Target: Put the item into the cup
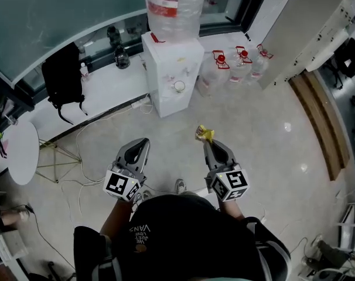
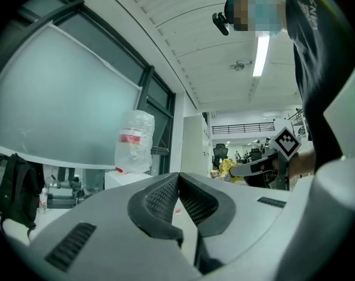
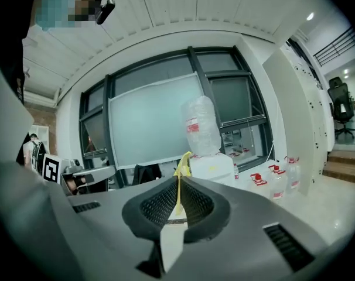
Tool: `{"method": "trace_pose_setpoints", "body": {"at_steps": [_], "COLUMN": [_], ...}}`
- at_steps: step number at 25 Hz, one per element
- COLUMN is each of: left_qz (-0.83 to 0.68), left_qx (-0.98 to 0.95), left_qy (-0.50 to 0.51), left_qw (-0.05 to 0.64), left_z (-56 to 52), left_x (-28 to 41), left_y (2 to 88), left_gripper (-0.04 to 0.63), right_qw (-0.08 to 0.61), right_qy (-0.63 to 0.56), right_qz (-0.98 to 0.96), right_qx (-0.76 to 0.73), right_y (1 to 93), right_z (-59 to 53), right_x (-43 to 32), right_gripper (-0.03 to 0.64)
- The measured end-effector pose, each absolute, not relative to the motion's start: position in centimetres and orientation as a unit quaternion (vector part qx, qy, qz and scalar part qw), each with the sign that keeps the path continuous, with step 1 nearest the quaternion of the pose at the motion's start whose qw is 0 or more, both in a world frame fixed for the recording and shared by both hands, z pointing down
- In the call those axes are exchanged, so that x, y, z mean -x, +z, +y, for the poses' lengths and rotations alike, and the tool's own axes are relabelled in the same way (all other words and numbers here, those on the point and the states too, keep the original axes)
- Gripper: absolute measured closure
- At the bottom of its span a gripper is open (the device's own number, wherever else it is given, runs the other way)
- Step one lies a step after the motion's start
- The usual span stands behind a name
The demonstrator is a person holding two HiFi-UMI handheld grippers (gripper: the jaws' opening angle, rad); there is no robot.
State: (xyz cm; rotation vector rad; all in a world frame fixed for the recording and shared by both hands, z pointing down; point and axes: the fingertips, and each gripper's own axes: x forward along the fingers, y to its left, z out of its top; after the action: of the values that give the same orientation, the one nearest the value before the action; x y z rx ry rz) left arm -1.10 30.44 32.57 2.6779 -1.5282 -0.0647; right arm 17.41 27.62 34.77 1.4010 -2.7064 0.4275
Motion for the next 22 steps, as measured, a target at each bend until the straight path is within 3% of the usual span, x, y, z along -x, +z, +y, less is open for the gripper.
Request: {"method": "trace_pose_setpoints", "body": {"at_steps": [9,22], "left_qz": [-0.532,-0.476], "left_qx": [-0.845,-0.878], "left_qy": [-0.011,-0.011], "left_qw": [0.046,0.061], "left_z": [24.2,8.7], "left_x": [-3.2,2.0], "left_y": [34.4,35.5], "left_gripper": [0.575,0.575], "right_qw": [0.049,0.064], "right_qy": [0.146,0.163], "right_qz": [-0.897,-0.866], "right_qx": [-0.414,-0.468], "right_y": [36.8,38.6], "right_z": [20.0,6.3], "right_x": [-20.7,-15.5], "right_gripper": [0.569,0.569]}}
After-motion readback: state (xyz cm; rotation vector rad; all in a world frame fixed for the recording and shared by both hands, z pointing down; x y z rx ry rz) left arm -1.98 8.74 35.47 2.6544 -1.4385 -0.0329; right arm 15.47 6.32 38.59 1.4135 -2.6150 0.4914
